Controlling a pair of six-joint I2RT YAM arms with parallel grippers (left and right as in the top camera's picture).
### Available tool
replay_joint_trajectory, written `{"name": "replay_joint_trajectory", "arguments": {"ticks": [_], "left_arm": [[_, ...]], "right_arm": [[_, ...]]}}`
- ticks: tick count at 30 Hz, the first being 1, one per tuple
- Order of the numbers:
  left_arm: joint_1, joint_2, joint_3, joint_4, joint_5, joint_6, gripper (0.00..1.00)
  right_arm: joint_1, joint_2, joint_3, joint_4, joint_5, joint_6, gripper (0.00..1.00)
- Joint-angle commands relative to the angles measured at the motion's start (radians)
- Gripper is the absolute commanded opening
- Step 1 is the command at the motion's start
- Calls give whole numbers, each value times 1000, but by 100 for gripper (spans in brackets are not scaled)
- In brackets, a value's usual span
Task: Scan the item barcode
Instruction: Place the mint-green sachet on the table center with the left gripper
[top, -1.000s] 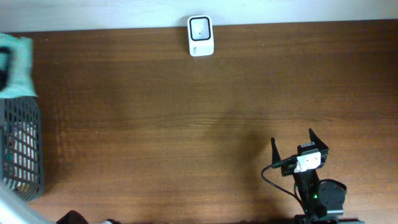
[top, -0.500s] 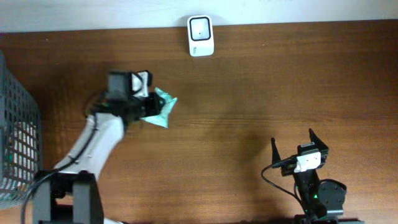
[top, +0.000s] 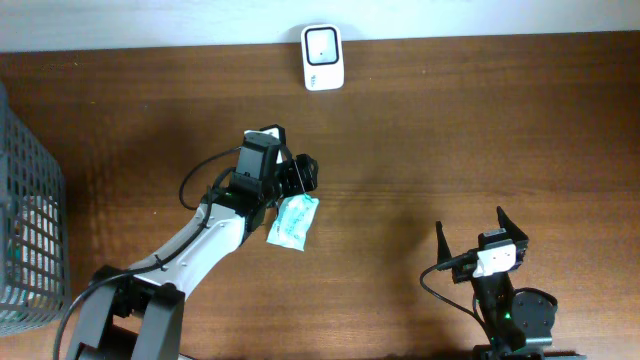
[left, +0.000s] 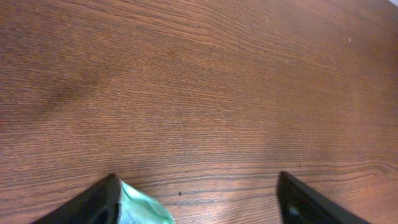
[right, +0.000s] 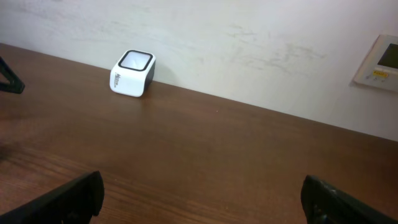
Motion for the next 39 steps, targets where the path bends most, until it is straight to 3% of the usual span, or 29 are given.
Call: {"name": "replay_joint_trajectory", "arguments": {"ticks": [1, 4, 5, 10, 17, 23, 28, 31, 32, 34, 36, 39], "left_arm": [[3, -21, -8, -3, -14, 27, 87], [3, -21, 8, -3, -12, 108, 88], [3, -21, 39, -21, 13, 203, 90], [8, -21, 324, -340, 21, 393, 91], [126, -21, 693, -665, 21, 503, 91], [404, -21, 1019, -949, 15, 556, 91], [676, -21, 1188, -1061, 13, 551, 92], [880, -21, 1205, -1106, 12, 476, 92], [934, -19, 1205, -1113, 6, 454, 99], [1078, -19, 1205, -1118, -40, 335, 99], [1225, -18, 1198, -1118, -40, 311, 99], [1333, -15, 1109, -1122, -40, 311, 98]], "right_arm": [[6, -6, -5, -5, -9, 6, 98], [6, -6, -5, -5, -9, 7, 98], [6, -6, -5, -5, -9, 7, 98], [6, -6, -5, -5, -9, 6, 98], [6, -6, -5, -5, -9, 6, 98], [6, -6, -5, -5, -9, 6, 98], [6, -6, -5, -4, -9, 7, 98], [6, -6, -5, -5, -9, 6, 98], [6, -6, -5, -5, -9, 6, 98], [6, -6, -5, -5, -9, 6, 98], [6, -6, -5, -5, -9, 6, 98], [6, -6, -5, -5, -9, 6, 98]]}}
